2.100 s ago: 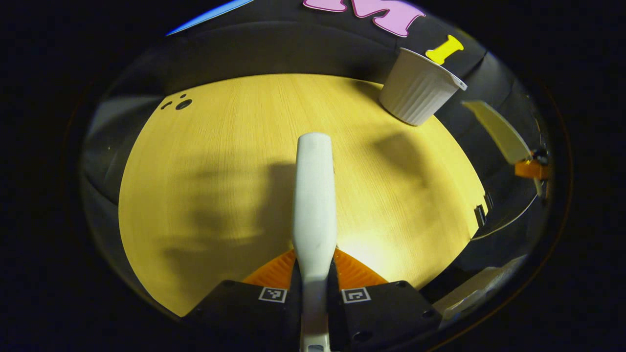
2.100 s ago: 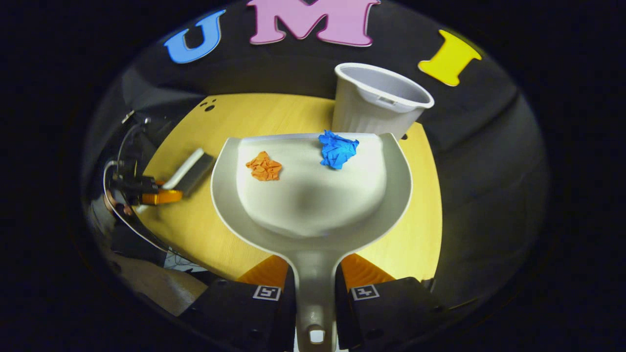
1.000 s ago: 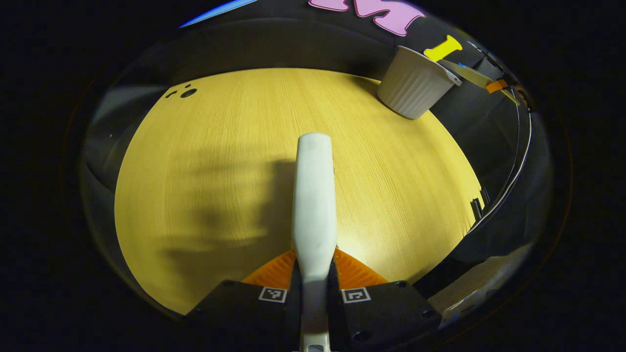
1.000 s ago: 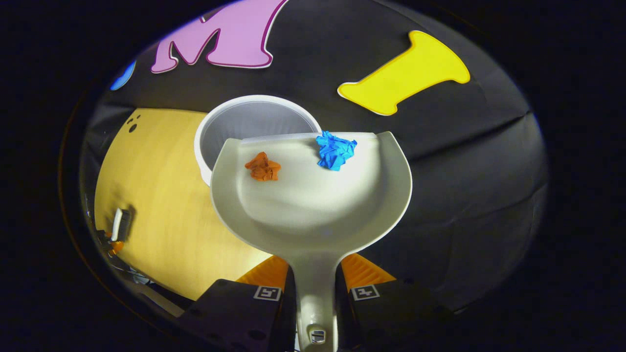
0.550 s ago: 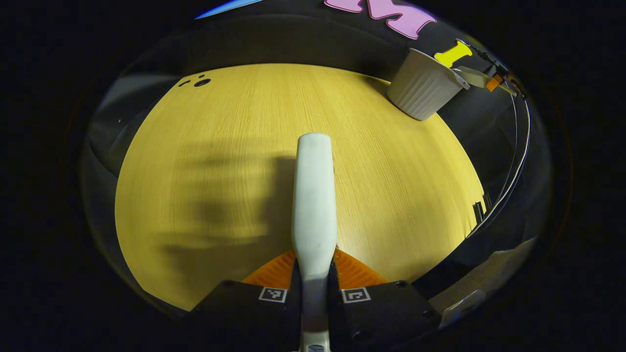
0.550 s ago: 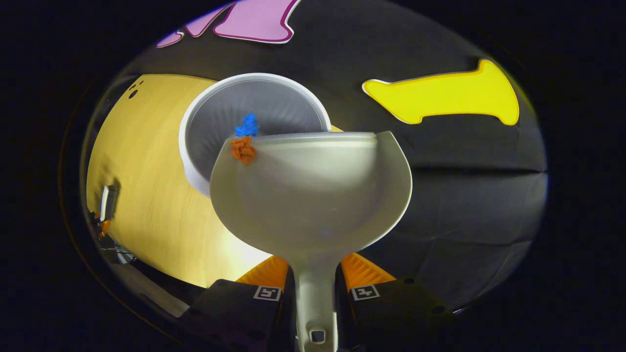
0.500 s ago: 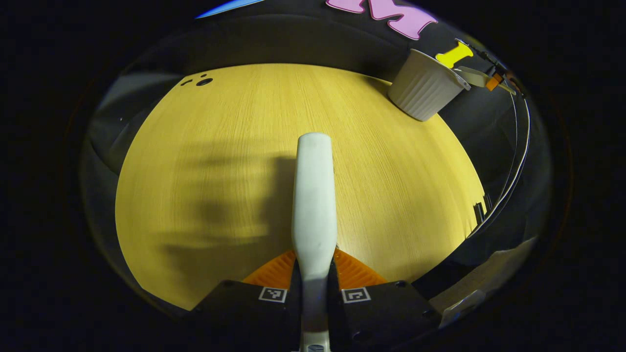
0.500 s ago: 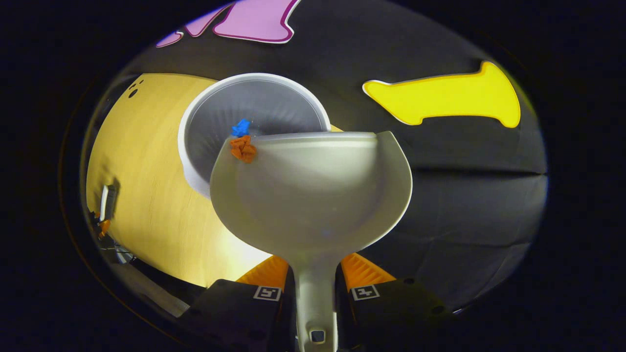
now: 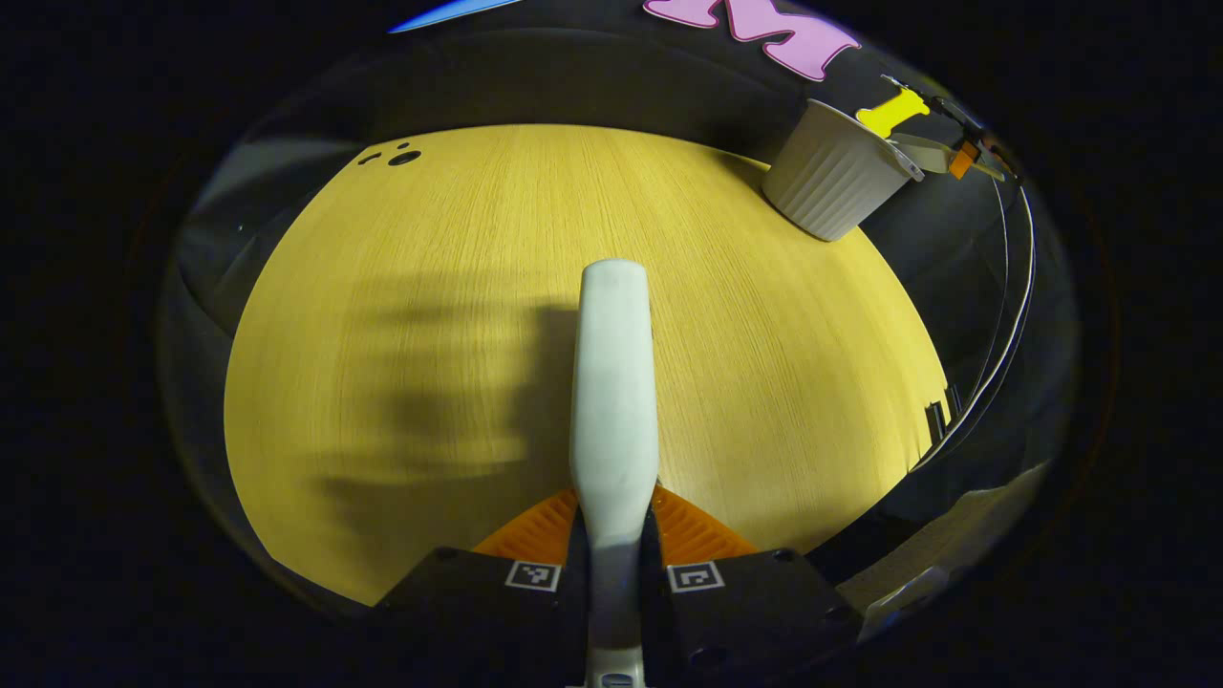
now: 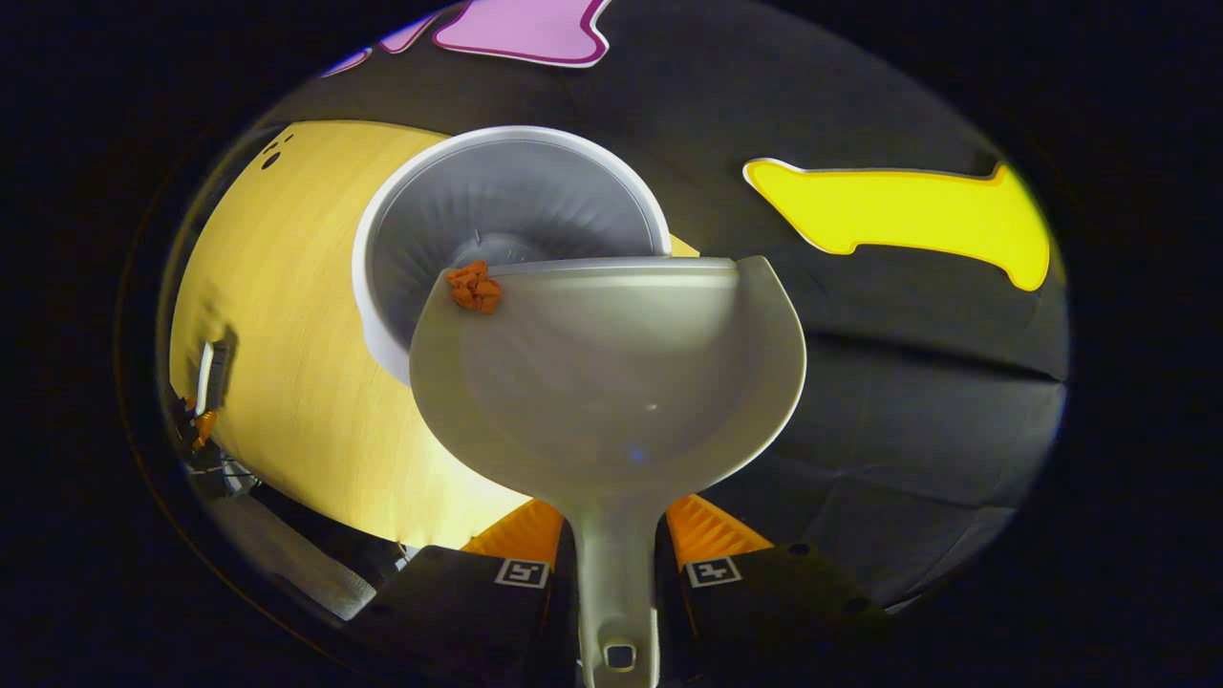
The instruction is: Pick up the small broom and dustpan from the desktop, sweep the trash into the dustpan with the broom, and then empty the trash into the garbage bin.
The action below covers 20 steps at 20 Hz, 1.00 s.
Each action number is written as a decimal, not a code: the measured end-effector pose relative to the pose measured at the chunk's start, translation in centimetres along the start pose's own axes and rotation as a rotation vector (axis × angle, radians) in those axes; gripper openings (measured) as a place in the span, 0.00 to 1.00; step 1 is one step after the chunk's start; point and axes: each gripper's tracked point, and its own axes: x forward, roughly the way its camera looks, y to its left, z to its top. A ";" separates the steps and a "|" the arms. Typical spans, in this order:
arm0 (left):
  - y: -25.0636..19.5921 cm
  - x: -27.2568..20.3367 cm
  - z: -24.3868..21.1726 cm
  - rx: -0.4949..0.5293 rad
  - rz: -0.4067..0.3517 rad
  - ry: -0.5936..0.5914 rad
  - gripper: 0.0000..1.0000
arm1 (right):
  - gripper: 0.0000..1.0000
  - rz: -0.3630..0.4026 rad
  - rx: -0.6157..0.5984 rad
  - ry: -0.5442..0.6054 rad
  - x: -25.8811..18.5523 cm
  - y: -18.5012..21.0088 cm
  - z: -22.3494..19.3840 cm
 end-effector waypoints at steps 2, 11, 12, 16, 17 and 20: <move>0.0 0.0 0.2 -0.005 0.000 -0.001 0.27 | 0.37 0.001 -0.010 0.004 -0.1 -0.1 0.2; -0.4 0.5 0.8 -0.004 0.006 0.014 0.27 | 0.37 0.013 -0.055 0.014 0.1 -0.1 0.7; -0.5 0.5 1.0 -0.006 0.006 0.012 0.27 | 0.37 0.019 -0.069 0.016 0.2 -0.2 0.8; -0.6 0.4 1.1 -0.006 0.015 0.012 0.27 | 0.37 0.043 -0.046 -0.010 0.1 0.3 1.1; -0.6 0.4 1.2 -0.003 0.016 0.011 0.27 | 0.37 0.046 -0.047 -0.015 0.1 0.3 1.0; -0.7 0.4 1.4 0.013 0.019 0.012 0.27 | 0.37 0.065 -0.046 -0.047 -0.3 0.4 1.1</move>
